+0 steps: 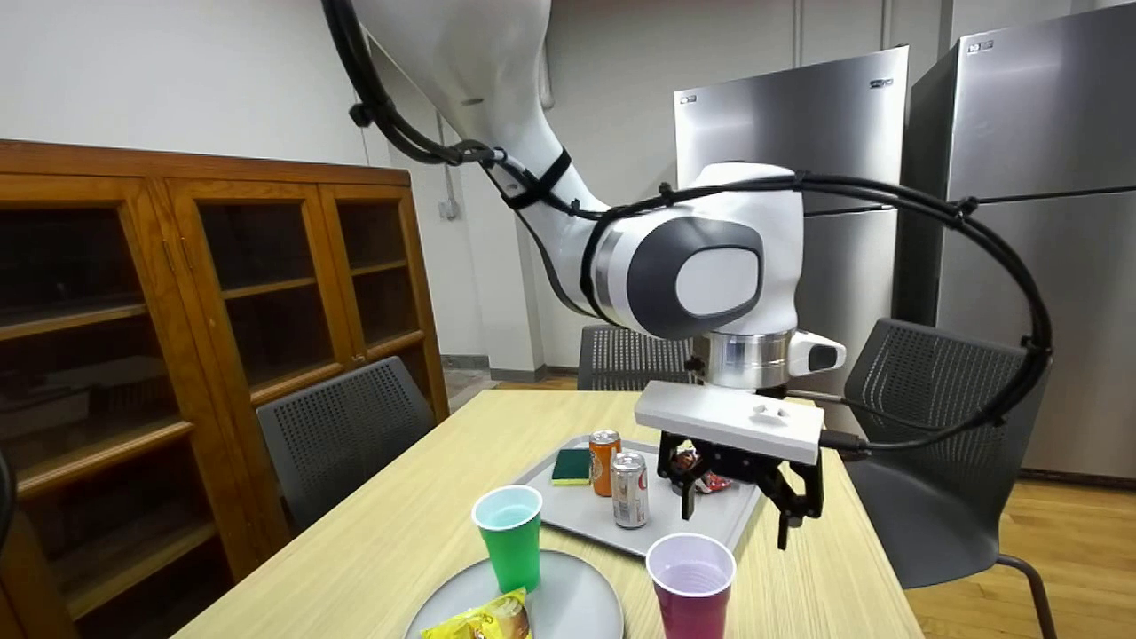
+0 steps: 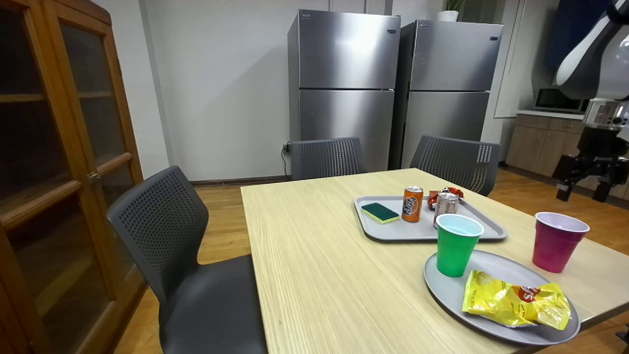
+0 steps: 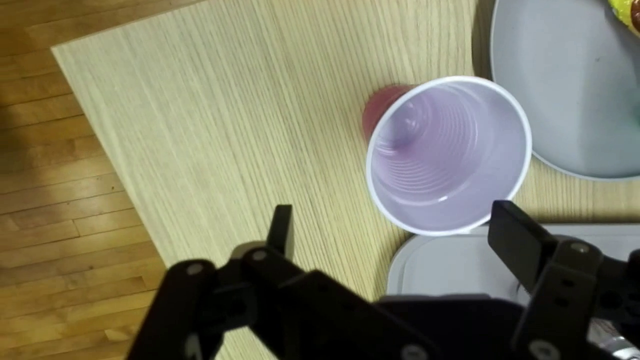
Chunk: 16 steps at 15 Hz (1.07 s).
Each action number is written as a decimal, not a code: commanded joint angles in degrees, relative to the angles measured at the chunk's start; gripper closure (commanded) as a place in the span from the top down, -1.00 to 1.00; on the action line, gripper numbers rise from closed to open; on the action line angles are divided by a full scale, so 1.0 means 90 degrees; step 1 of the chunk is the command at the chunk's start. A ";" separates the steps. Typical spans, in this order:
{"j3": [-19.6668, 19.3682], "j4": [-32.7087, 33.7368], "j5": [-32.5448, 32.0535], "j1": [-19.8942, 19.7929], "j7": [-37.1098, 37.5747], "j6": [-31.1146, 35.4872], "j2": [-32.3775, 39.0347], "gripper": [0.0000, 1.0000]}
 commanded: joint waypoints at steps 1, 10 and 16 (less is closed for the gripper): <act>-0.0099 -0.0442 -0.0429 0.0202 0.0072 0.0042 -0.0757 1.00; 0.0066 -0.1084 -0.0901 0.1017 0.0265 0.0146 -0.1565 1.00; 0.0343 -0.1325 -0.1264 0.1659 0.0454 0.0259 -0.1724 1.00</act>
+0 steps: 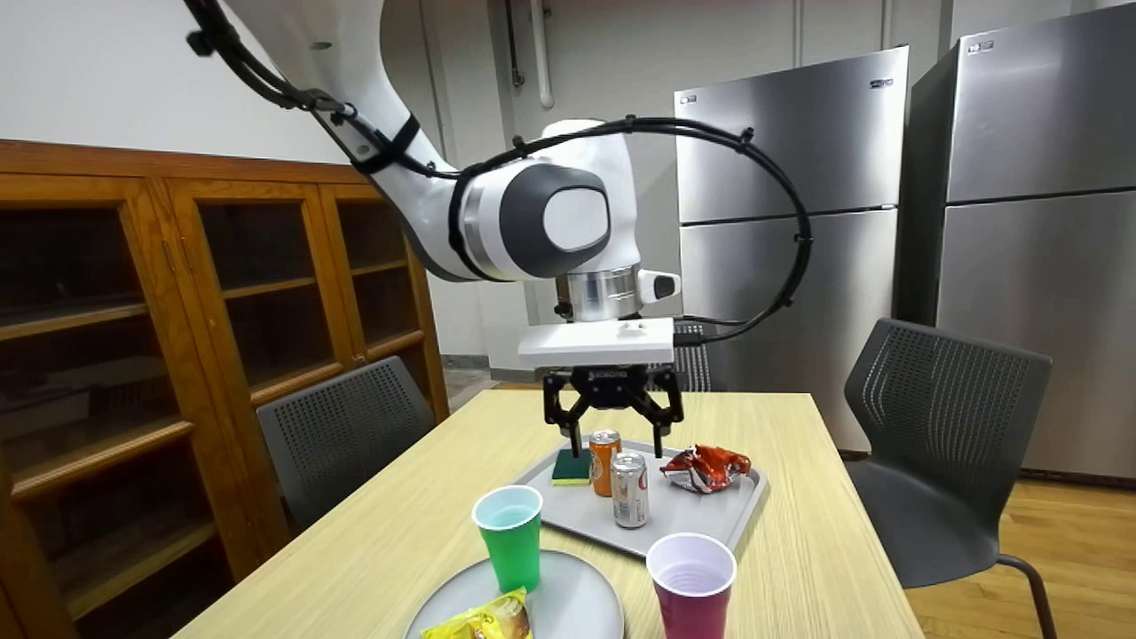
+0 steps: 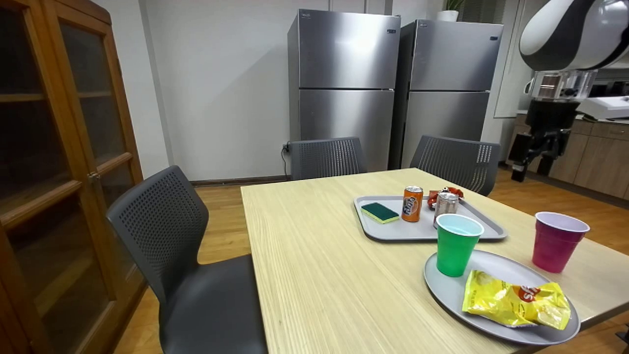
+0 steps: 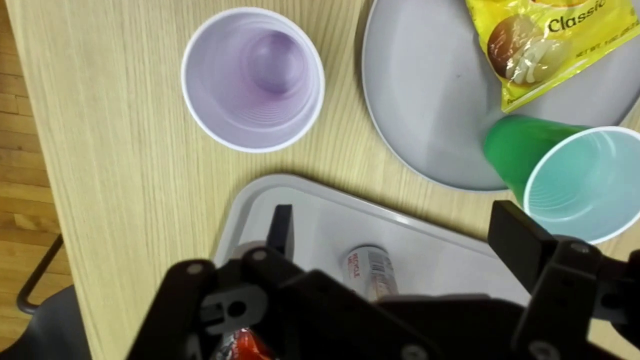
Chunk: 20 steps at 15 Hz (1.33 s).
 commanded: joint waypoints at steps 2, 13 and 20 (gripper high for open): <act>0.0286 -0.0314 -0.0247 0.0402 0.0384 0.0220 -0.0230 1.00; 0.0821 -0.0430 -0.0337 0.1099 0.2041 0.0357 0.0096 1.00; 0.0804 -0.0404 -0.0289 0.1066 0.1870 0.0234 0.0131 1.00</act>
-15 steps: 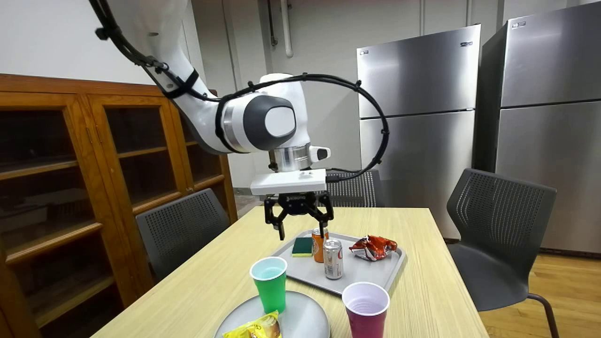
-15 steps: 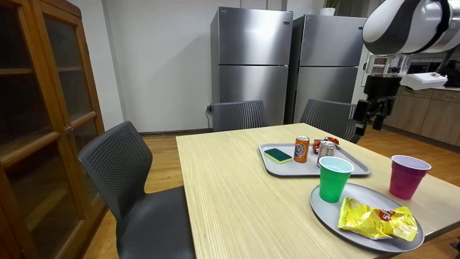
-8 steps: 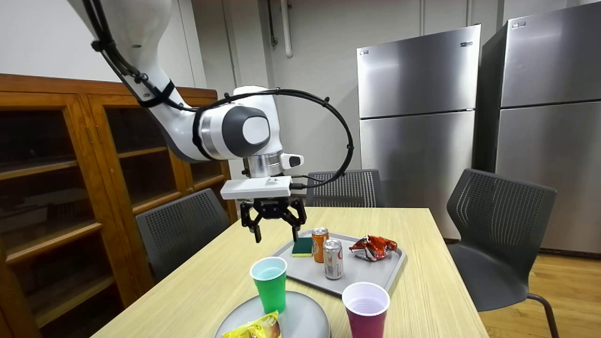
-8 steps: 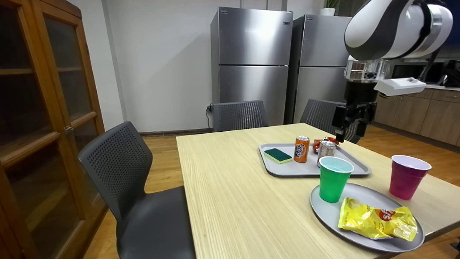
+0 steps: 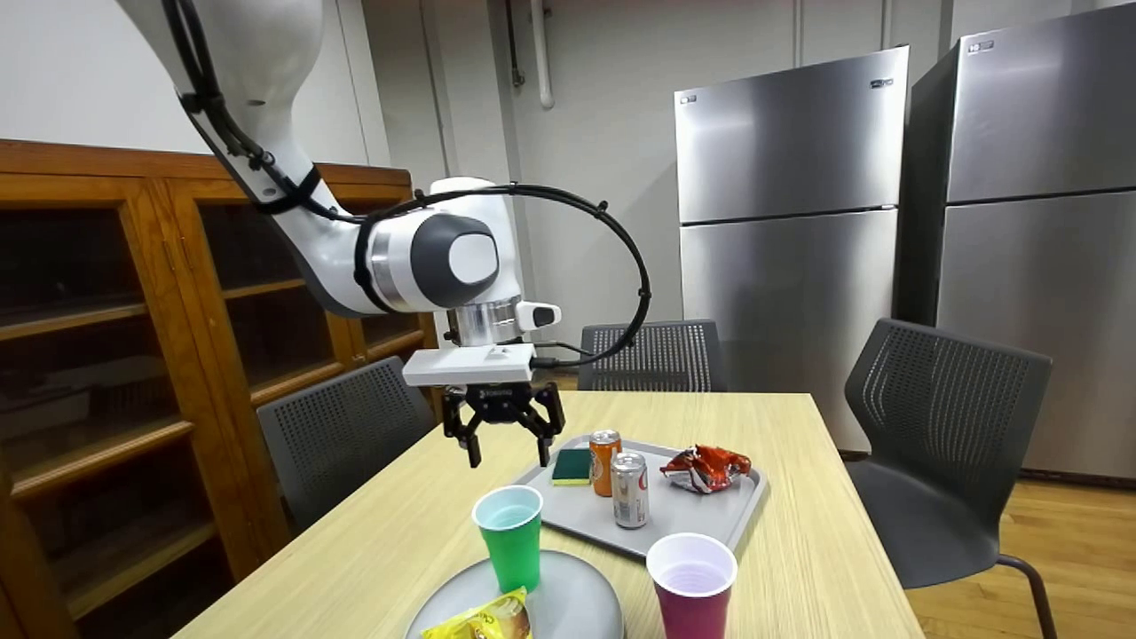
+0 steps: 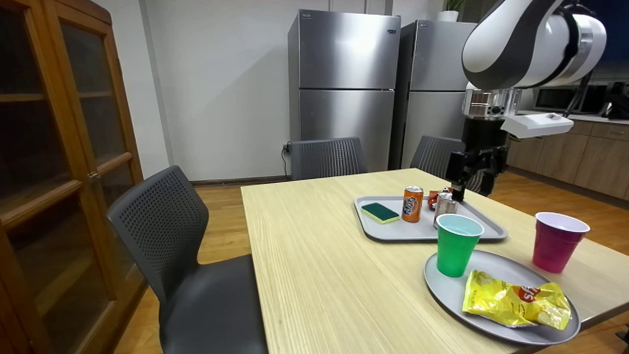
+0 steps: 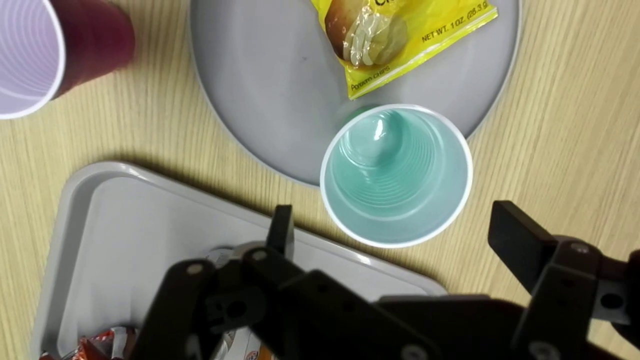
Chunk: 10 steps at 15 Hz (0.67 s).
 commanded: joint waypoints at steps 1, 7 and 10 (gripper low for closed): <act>0.0047 0.0006 -0.0008 -0.0046 0.0009 -0.0016 -0.0005 1.00; 0.0180 0.0035 0.0497 0.0014 -0.0180 0.0134 0.0155 1.00; 0.0342 0.0062 0.0736 0.0064 -0.0206 0.0251 0.0338 1.00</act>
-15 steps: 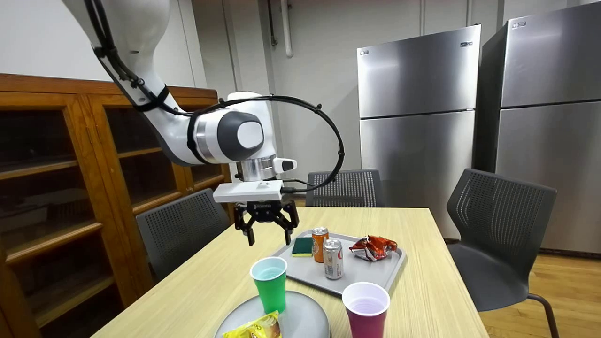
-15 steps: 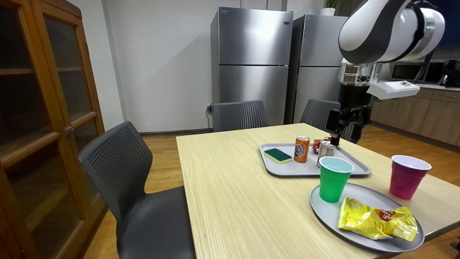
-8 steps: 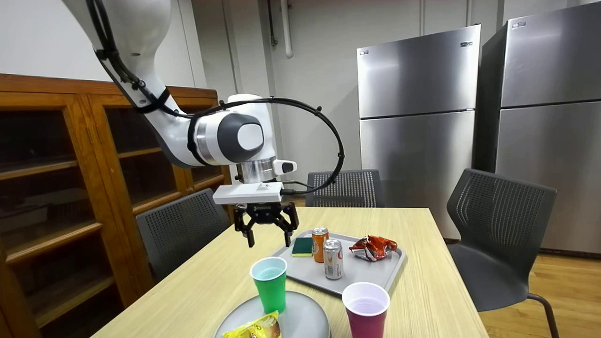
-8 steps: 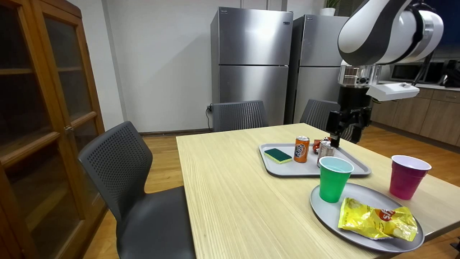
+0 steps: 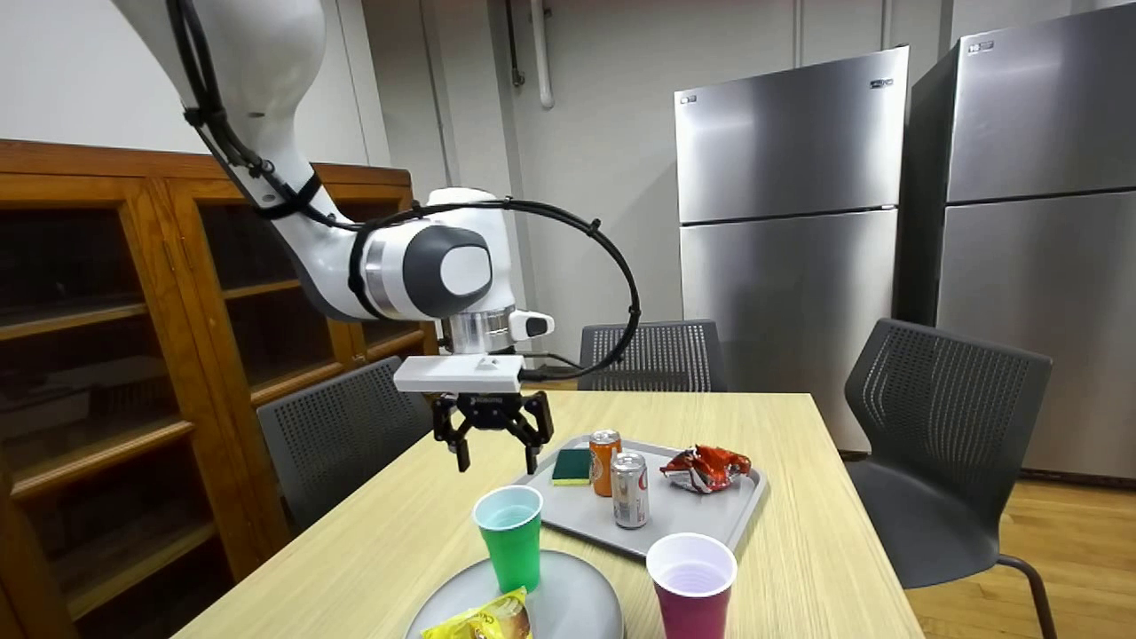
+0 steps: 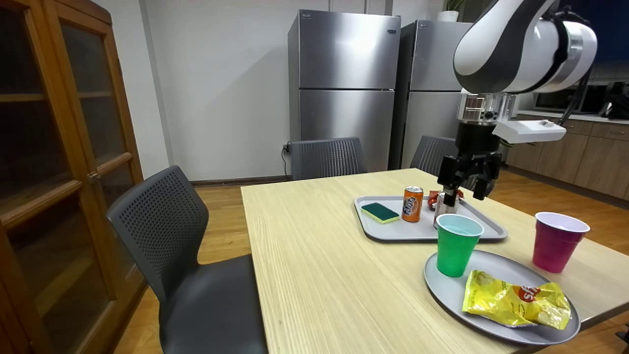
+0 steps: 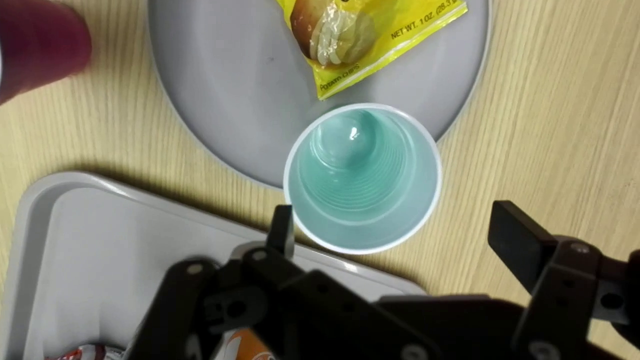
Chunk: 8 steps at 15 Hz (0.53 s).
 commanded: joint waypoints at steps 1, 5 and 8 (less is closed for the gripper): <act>0.0223 0.0061 0.0330 0.0056 -0.0127 0.0238 0.0245 1.00; 0.0420 0.0118 0.0427 0.0079 -0.0153 0.0500 0.0609 1.00; 0.0543 0.0181 0.0455 0.0037 -0.0173 0.0701 0.0867 1.00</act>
